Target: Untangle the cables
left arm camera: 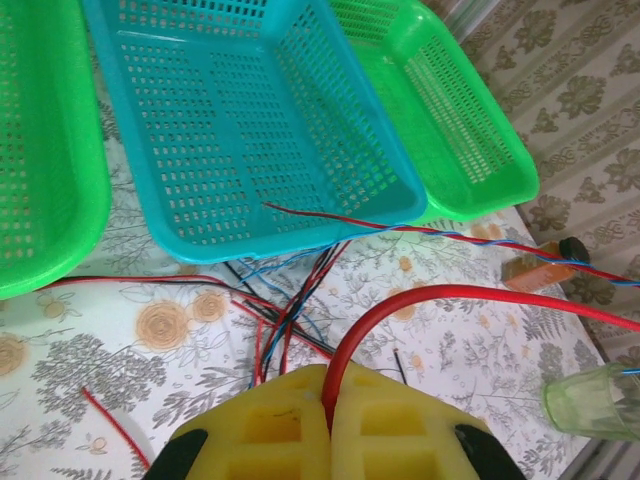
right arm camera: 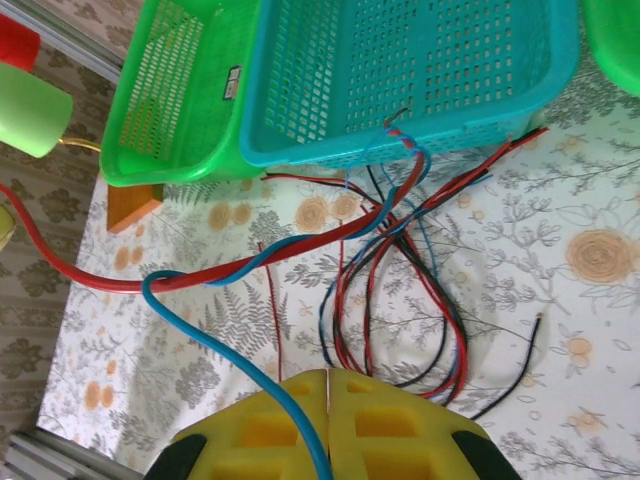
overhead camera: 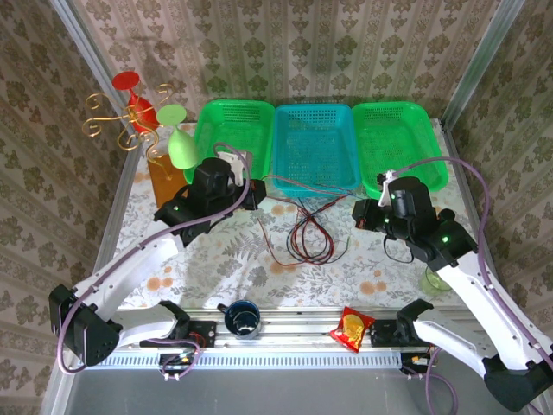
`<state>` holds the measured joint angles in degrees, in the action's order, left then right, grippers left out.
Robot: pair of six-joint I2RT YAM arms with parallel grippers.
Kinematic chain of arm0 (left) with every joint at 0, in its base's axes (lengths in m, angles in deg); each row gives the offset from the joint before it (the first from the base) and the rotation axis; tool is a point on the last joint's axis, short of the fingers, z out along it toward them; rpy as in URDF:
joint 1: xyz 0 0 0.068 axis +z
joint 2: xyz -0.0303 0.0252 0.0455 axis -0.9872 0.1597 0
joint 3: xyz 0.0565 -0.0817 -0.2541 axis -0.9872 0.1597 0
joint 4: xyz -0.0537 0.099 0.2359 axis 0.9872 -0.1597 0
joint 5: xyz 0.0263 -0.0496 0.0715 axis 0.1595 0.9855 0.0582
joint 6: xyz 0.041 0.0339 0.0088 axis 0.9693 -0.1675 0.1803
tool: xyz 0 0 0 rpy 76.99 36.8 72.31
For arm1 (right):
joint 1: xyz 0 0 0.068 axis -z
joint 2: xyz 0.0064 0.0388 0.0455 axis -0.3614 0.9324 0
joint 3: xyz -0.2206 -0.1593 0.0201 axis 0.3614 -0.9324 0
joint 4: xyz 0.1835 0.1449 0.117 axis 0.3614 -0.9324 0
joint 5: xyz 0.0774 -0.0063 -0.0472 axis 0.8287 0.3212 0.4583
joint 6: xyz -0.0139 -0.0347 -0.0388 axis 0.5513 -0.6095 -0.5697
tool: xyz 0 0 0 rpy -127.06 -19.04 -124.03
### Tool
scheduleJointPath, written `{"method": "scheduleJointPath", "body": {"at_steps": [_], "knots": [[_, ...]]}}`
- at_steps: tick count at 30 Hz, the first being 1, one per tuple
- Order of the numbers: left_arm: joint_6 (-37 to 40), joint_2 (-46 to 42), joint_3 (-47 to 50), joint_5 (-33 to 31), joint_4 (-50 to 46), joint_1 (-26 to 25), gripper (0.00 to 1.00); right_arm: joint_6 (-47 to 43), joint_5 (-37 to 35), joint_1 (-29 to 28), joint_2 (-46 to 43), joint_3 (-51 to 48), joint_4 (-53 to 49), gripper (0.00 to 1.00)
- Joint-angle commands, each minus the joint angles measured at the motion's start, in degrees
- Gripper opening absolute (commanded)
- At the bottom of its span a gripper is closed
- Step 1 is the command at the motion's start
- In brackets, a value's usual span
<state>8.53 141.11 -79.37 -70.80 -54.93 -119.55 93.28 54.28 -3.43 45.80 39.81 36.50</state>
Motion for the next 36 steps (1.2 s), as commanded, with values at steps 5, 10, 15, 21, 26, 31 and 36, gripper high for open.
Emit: {"method": "scheduleJointPath", "body": {"at_steps": [5,10,15,21,26,31,36], "knots": [[0.99,-4.35,2.04,-2.11,-0.84,3.14,0.0,-9.93,-6.54,1.71,1.09,9.44,-11.94,0.0],[1.68,-3.35,0.55,-1.5,-1.44,3.15,0.0,-12.69,0.33,2.86,2.9,16.62,-13.66,0.0],[2.78,-3.22,-0.74,-2.29,-2.23,3.47,0.0,-17.87,-2.5,3.6,6.1,24.62,-20.37,0.0],[3.95,-3.48,-1.2,-2.56,-2.48,4.02,0.0,-23.09,-11.79,3.93,9.07,29.14,-27.91,0.0],[4.58,-3.48,-1.51,-3.38,-2.65,4.02,0.0,-24.09,-15.12,4.08,8.46,28.72,-27.57,0.0],[6.2,-3.34,-1.85,-4.76,-2.84,3.81,0.0,-25.34,-18.49,4.14,8.99,28.76,-28.74,0.0],[9.11,-3.07,-2.55,-8.45,-3.24,2.1,0.0,-26.59,-20.47,4.14,9.0,28.86,-29.16,0.0]]}}
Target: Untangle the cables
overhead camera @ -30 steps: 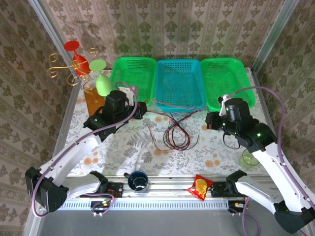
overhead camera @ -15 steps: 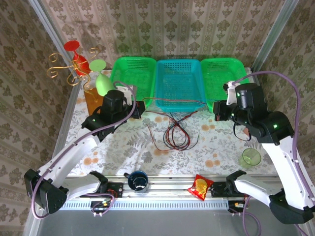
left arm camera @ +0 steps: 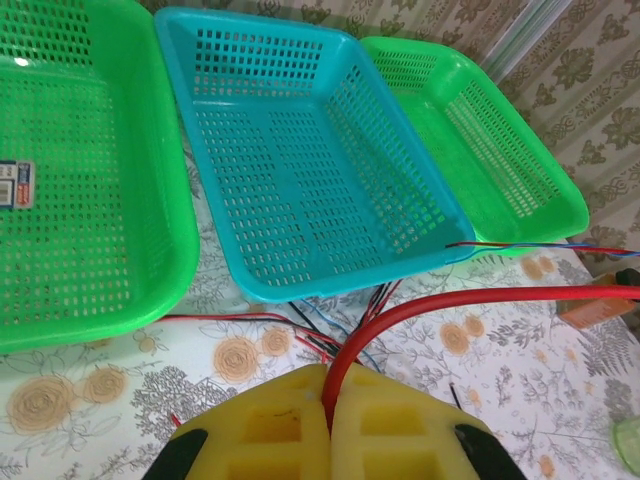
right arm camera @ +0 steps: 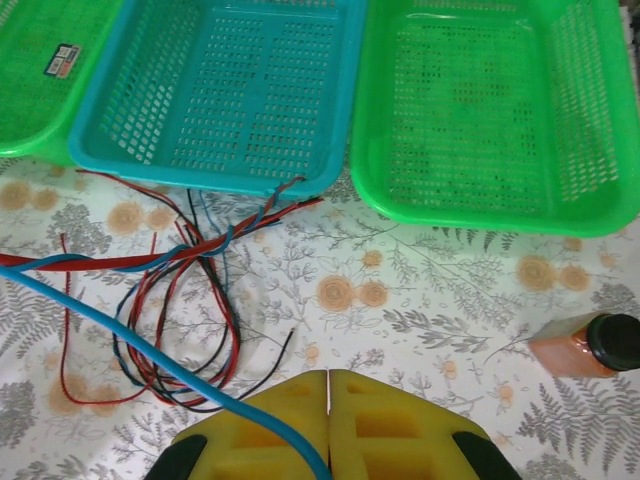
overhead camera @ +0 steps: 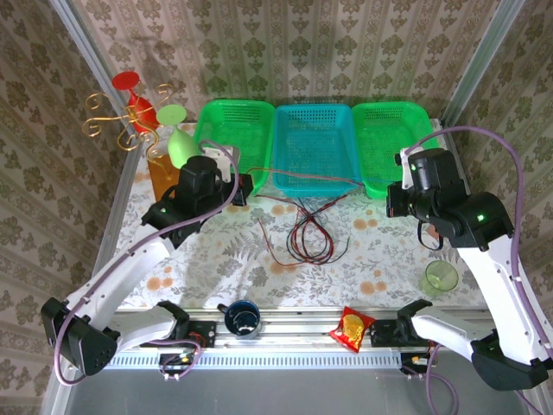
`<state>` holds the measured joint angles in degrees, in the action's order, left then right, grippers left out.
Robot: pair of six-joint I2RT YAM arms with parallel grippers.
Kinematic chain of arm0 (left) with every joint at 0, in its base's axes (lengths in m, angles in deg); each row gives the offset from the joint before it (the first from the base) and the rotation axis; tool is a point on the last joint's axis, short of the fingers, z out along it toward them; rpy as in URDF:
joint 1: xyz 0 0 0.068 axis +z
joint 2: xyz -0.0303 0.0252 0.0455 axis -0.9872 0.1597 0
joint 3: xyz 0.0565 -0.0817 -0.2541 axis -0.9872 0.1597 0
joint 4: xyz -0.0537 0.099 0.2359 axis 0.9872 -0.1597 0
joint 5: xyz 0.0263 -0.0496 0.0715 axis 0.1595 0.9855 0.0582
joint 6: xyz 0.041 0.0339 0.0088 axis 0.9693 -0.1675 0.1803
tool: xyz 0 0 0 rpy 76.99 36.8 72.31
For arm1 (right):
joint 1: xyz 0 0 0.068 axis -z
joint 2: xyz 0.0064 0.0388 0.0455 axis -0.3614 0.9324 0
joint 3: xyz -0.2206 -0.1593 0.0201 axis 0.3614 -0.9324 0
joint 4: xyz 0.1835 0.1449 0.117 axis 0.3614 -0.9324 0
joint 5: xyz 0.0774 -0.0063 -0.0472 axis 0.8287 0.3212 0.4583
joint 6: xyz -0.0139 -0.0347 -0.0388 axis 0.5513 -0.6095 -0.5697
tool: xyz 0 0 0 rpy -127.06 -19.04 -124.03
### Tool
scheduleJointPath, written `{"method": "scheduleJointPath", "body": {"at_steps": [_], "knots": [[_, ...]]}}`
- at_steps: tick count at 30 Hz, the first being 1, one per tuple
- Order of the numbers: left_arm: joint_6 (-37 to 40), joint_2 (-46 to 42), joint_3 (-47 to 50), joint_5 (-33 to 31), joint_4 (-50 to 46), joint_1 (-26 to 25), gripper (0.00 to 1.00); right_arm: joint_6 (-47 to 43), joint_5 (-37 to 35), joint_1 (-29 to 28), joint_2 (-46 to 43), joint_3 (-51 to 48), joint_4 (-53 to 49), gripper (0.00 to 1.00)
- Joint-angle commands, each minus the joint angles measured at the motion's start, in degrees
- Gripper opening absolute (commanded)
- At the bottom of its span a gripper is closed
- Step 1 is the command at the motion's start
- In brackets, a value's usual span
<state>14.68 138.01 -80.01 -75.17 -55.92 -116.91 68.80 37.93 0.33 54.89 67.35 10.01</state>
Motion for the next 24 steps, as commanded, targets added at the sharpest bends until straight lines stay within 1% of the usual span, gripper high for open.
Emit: {"method": "scheduleJointPath", "body": {"at_steps": [1,5,13,17,19,22,24], "knots": [[3.21,0.2,-2.22,-4.31,-2.52,-0.62,0.0,-2.28,-4.1,0.47,-0.11,1.41,-2.76,0.0],[4.06,1.2,-3.33,-5.65,-4.12,-0.49,0.0,-2.84,-1.64,0.9,-0.29,1.68,-2.57,0.0],[4.99,0.98,-5.35,-6.7,-5.72,1.28,0.0,-3.71,-4.01,2.99,-0.52,2.67,-2.52,0.0],[7.75,0.46,-9.19,-5.82,-5.15,1.05,0.0,-3.84,-3.9,3.14,-0.01,6.05,-1.8,0.0],[9.59,0.17,-10.89,-4.23,-3.4,1.03,0.0,-3.58,-3.25,3.16,0.83,7.98,-2.05,0.0],[10.98,-0.51,-13.09,-4.5,-0.95,0.94,0.0,-3.79,-4.98,3.14,1.81,9.8,-2.41,0.0],[11.92,-0.56,-15.26,-5.83,-1.67,1.18,0.0,-4.33,-7.35,3.11,1.91,10.9,-2.19,0.0]]}}
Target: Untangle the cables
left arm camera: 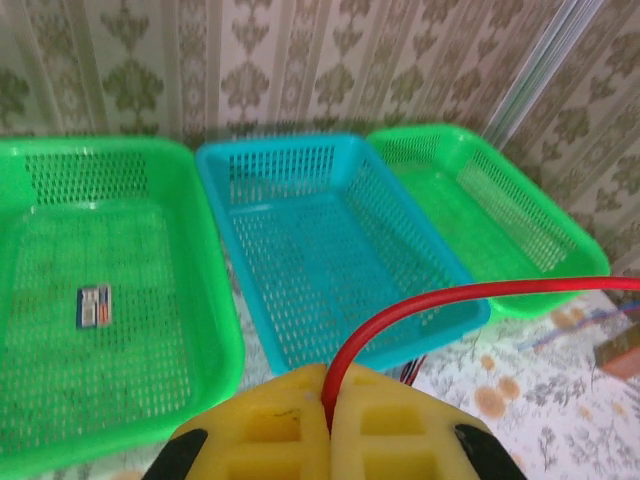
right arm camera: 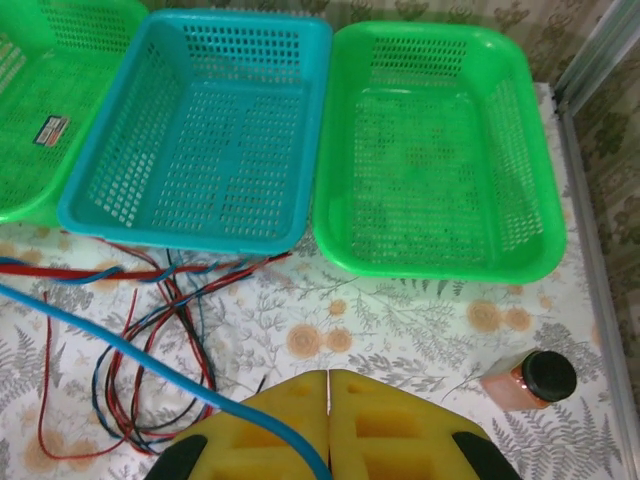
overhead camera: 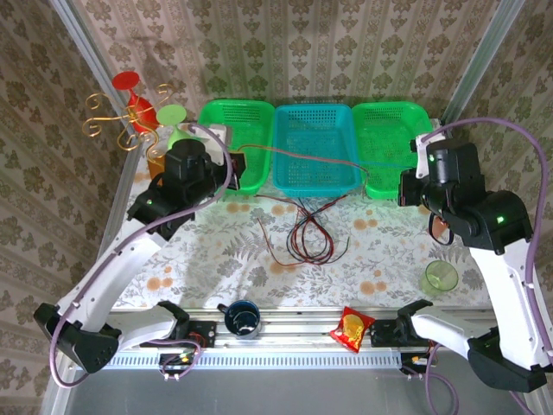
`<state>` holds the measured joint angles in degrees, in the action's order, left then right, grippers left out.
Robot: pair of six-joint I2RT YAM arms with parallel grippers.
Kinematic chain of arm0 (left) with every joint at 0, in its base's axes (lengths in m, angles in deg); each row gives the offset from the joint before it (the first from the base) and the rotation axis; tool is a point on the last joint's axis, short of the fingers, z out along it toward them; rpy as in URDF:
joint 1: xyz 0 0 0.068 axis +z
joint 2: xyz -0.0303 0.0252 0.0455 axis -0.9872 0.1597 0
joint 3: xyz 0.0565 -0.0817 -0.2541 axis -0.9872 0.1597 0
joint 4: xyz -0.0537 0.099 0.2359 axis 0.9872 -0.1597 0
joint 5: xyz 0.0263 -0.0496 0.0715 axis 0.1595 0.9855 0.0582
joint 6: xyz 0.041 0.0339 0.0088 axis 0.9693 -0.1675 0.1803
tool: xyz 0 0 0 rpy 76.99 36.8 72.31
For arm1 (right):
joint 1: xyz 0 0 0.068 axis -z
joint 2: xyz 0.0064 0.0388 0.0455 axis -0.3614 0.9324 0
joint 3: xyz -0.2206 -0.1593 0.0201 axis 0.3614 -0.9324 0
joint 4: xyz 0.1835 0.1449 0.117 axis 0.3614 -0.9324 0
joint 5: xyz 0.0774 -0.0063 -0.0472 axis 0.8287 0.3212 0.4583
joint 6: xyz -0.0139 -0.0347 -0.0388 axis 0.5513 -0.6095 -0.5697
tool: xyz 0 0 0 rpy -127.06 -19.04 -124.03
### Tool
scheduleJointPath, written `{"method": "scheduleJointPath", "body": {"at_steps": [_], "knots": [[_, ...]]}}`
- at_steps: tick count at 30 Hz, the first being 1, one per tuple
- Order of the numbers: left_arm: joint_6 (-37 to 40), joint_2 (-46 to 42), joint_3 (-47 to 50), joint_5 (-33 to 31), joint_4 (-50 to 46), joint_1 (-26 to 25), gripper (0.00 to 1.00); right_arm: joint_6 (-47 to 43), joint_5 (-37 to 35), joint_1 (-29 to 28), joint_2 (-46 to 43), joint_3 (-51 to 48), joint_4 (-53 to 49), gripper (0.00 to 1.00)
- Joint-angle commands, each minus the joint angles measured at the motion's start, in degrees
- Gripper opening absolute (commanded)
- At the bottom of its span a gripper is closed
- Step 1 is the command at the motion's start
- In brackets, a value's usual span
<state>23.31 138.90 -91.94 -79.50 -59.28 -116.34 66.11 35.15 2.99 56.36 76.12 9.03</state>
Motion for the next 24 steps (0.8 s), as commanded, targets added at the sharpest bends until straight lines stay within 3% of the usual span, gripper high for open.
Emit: {"method": "scheduleJointPath", "body": {"at_steps": [1,13,18,24], "knots": [[3.76,-1.37,-4.35,-1.66,1.15,0.79,0.0,-1.86,-5.3,0.47,0.42,2.5,-1.04,0.0],[5.91,-2.46,-8.66,-4.51,-1.5,2.69,0.0,-5.36,-12.66,0.52,2.37,8.37,-0.77,0.0],[7.62,-4.32,-7.38,-9.24,-2.0,2.87,0.0,-7.02,-15.45,0.55,2.64,8.44,-0.37,0.0],[7.11,-5.82,-6.77,-9.21,-5.08,6.24,0.0,-8.53,-16.57,1.56,2.64,8.89,0.06,0.0]]}}
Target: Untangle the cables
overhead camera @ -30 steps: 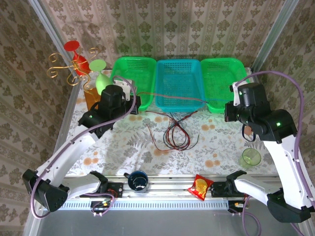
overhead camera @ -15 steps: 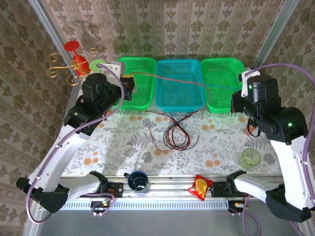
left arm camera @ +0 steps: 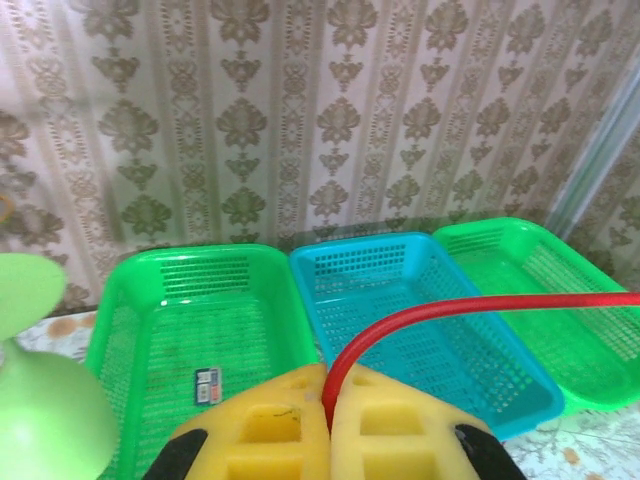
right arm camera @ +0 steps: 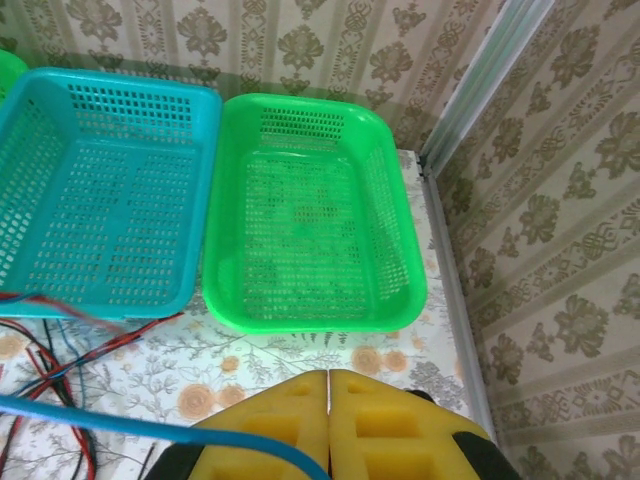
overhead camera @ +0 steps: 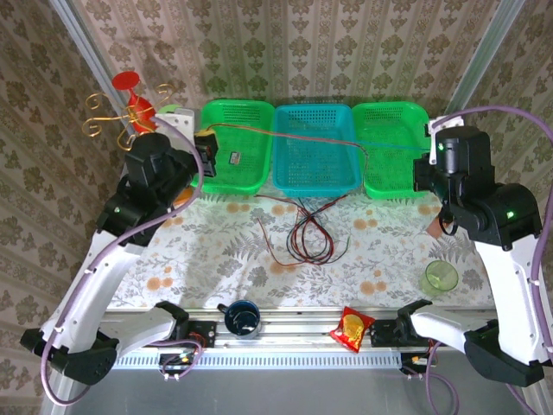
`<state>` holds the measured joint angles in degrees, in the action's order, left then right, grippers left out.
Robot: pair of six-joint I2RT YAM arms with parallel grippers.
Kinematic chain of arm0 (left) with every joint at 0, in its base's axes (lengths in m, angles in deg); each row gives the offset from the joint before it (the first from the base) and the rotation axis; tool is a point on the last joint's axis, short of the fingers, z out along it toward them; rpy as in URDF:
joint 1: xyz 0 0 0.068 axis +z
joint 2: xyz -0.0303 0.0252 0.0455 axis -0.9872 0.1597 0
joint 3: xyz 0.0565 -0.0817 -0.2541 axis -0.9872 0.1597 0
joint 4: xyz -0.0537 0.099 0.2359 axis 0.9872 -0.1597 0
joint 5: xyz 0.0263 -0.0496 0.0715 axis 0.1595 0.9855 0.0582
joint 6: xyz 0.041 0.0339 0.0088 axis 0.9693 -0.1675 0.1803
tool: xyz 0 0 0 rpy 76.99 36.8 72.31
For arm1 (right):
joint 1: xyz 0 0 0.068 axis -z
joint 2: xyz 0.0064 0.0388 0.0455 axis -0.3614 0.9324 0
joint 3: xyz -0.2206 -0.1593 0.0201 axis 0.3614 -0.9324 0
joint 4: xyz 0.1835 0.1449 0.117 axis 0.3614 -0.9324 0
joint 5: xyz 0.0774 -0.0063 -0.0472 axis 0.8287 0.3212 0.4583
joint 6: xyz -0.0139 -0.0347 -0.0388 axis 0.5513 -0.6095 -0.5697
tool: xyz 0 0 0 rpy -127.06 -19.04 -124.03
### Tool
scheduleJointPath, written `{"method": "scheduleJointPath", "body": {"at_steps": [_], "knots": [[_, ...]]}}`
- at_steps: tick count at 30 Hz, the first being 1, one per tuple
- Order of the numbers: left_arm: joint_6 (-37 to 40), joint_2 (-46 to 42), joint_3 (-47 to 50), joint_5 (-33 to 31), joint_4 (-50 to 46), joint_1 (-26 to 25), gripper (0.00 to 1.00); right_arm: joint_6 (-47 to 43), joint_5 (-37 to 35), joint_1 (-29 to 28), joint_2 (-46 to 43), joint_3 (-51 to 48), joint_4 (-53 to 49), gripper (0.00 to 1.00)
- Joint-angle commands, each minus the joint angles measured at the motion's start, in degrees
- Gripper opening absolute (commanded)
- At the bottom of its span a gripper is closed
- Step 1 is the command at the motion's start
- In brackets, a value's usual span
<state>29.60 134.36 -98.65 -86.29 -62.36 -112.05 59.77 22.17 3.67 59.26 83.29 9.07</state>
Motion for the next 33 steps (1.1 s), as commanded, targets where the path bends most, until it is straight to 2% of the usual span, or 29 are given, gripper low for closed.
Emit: {"method": "scheduleJointPath", "body": {"at_steps": [1,15,22,27,33], "knots": [[0.53,-1.45,0.02,-1.92,-2.34,2.66,0.0,-2.52,-3.67,1.2,-0.27,1.74,0.15,0.0],[-2.37,-5.28,3.8,5.01,-4.25,15.13,0.0,-6.36,-1.23,9.27,-1.83,-1.76,1.87,0.0],[-3.51,-7.31,5.44,6.0,-5.61,20.85,0.0,-6.81,-1.34,11.77,-2.38,-4.28,3.26,0.0],[-4.32,-9.99,6.53,4.86,-5.76,25.16,0.0,-7.07,-2.24,12.9,-2.03,-4.89,3.62,0.0],[-3.35,-14.66,9.15,-0.7,-2.44,29.72,0.0,-7.12,-3.53,13.38,-2.93,-7.32,4.03,0.0]]}}
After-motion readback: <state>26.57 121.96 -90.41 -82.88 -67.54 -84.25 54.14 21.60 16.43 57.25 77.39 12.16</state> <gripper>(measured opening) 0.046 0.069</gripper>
